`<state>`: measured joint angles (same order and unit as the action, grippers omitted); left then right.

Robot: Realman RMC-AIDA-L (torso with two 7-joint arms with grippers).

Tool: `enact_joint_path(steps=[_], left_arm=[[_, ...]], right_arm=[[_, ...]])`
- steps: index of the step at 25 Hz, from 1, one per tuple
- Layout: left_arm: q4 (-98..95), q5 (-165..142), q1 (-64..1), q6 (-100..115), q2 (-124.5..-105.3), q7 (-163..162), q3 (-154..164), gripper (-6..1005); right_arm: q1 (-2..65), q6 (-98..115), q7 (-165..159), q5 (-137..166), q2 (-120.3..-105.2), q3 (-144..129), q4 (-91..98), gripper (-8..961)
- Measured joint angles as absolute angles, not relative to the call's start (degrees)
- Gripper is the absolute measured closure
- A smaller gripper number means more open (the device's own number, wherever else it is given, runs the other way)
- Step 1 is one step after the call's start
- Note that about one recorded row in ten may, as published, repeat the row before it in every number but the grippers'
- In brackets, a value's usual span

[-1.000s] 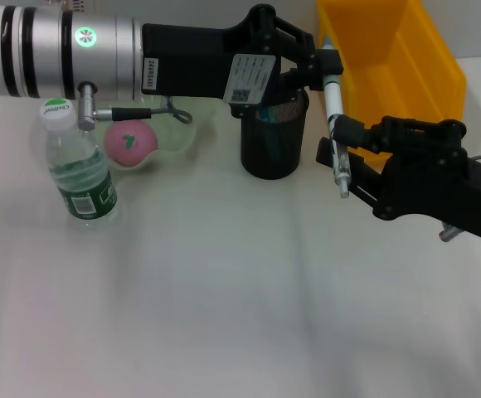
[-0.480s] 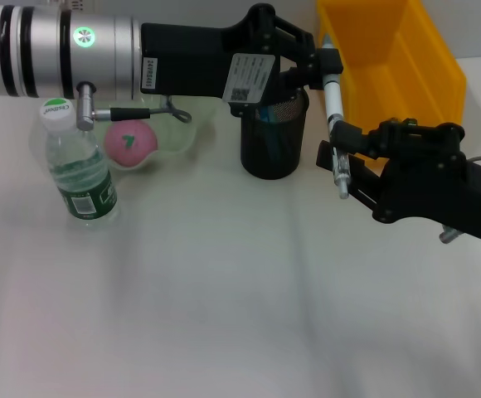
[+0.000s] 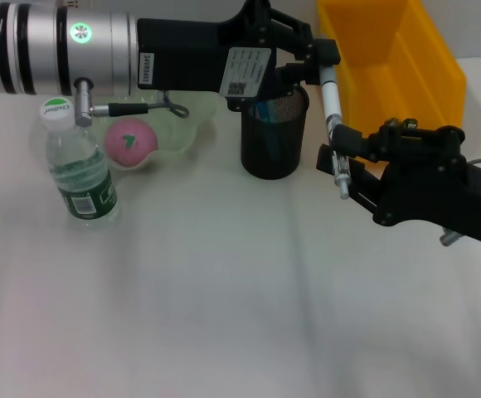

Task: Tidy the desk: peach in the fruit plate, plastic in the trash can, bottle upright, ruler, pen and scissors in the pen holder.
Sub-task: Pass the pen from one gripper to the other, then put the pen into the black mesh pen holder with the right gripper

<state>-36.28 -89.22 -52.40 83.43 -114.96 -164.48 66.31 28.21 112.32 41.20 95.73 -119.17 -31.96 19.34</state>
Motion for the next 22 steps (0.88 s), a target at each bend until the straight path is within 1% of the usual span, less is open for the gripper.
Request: enact_joint_path(steps=[17,22], left_arm=[[-37.5,-91.8,-52.4,84.0,-114.79,-164.6,64.6,716],[-37.8,-91.6,-52.0,85.0,-114.78,-163.0,63.0,530]], right_arm=[[28.2,112.1,41.4,95.7,-119.20,-31.9,19.2,744],[28.1,112.1,41.6,95.4,-119.22,-31.2,18.3,739]])
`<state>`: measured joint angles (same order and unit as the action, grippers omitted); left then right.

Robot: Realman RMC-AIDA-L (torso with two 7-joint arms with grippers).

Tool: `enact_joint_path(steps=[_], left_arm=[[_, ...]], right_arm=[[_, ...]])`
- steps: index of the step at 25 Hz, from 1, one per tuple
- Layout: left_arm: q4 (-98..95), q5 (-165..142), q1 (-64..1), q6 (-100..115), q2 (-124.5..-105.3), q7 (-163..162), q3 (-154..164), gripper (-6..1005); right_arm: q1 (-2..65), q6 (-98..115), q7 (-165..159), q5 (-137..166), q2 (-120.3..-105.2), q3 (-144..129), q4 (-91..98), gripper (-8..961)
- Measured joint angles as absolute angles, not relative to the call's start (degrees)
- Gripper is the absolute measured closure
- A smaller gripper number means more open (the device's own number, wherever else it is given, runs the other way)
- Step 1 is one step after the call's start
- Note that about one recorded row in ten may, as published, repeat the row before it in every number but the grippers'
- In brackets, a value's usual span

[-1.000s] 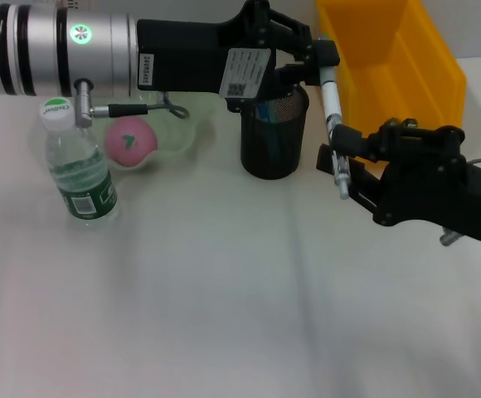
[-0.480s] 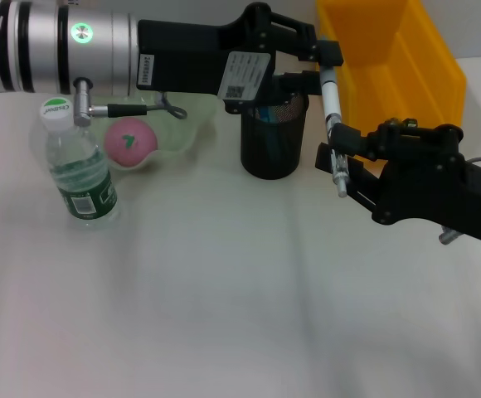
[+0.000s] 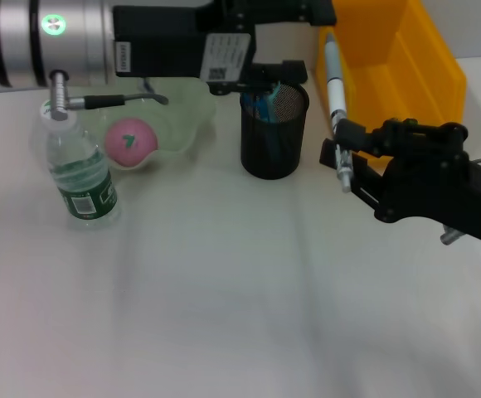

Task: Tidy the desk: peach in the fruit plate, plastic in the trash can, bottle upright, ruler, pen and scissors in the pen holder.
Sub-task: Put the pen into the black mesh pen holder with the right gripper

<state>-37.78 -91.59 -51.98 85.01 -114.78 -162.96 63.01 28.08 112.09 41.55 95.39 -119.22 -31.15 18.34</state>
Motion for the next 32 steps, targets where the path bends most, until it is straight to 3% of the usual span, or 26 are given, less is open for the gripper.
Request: enact_joint_path(steps=[4,9,19,32], left_arm=[[-38.1,-91.4,-50.3,87.5,-115.39,-158.3,58.9,295],[-38.7,-90.9,-48.8,89.5,-115.63,-153.7,58.2,213],[-43.3,-88.3,-43.7,94.4,-116.93,-129.1,58.0,214],[-47.8,-88.5,-33.8,89.7,-118.49,-98.4,66.3,216]], right_arm=[[27.8,112.7,39.7,95.2,-119.14,-28.1,16.6,734],[27.0,114.9,29.0,95.1,-119.06,-20.7,16.3,729],[27.2,114.0,-7.4,95.0,-118.79,-8.7,19.4,719],[34.2,97.0,-44.3,95.2,-118.88,-16.7,27.0,705]])
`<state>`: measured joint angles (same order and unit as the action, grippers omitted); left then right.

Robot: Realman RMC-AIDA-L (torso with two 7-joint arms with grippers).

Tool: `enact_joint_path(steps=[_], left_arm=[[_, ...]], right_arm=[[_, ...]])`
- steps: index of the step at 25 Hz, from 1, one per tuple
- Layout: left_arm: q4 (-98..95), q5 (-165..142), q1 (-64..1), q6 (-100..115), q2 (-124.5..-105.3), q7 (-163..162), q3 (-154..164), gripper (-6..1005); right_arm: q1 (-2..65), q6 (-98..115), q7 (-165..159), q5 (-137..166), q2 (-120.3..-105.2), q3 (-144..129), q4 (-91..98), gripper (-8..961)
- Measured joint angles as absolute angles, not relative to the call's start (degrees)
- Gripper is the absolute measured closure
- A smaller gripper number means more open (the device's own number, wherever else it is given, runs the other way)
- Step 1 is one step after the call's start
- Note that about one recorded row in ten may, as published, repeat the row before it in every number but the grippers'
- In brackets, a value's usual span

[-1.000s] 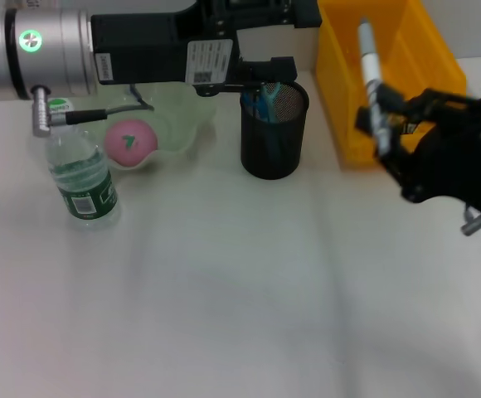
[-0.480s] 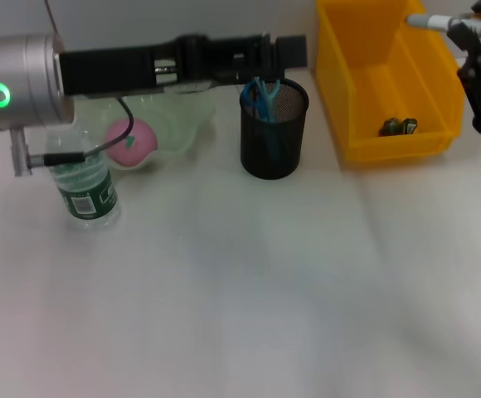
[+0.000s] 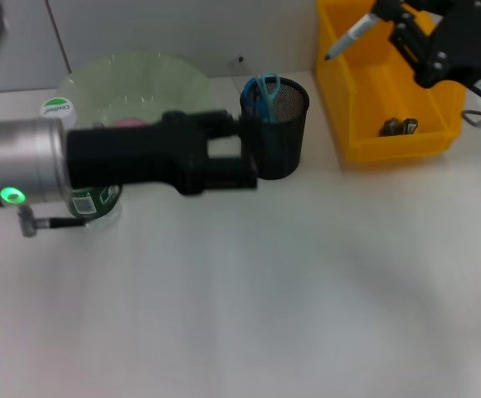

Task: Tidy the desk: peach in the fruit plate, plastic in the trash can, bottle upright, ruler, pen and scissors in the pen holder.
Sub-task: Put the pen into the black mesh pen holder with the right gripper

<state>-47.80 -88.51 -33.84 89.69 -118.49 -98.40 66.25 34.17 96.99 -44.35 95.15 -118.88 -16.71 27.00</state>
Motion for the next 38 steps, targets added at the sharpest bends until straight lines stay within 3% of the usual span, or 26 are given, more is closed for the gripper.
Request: enact_joint_path(steps=[38], left_arm=[[-47.5,-88.2,-30.4,76.2,-118.70,-86.9,80.6,221]], right_arm=[[44.9,66.2,-46.9,95.2,-119.43,-27.0,14.1,665]])
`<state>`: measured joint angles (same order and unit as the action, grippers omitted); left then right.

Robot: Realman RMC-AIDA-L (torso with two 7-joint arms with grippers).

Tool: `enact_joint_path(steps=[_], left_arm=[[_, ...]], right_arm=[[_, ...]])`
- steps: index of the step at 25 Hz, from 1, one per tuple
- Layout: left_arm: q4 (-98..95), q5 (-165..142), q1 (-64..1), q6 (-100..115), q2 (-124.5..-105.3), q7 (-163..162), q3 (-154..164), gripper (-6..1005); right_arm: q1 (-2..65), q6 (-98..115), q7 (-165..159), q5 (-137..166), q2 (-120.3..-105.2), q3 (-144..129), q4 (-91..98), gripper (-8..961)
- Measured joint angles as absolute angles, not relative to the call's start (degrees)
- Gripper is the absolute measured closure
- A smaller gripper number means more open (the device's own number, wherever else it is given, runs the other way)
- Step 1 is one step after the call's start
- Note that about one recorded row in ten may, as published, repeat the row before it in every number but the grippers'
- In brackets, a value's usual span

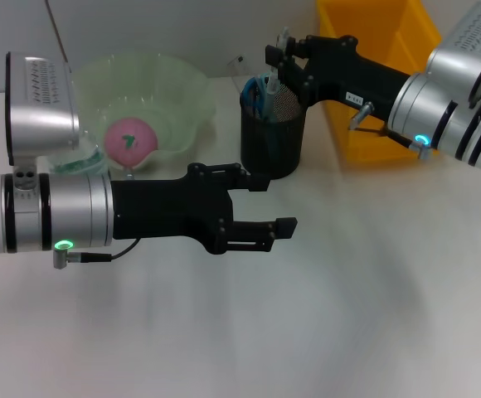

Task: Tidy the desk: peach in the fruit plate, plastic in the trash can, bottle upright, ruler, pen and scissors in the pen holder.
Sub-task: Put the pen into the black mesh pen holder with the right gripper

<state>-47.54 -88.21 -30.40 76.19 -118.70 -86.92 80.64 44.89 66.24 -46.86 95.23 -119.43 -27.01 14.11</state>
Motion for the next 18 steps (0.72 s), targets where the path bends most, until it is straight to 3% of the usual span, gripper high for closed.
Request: enact_joint_path(steps=[18], left_arm=[[-47.6,-88.1,-30.1,76.4,-118.56,-86.9,80.3,224]], right_arm=[[44.8,64.1,-50.0,95.3,-119.40,-27.8,12.8,646]])
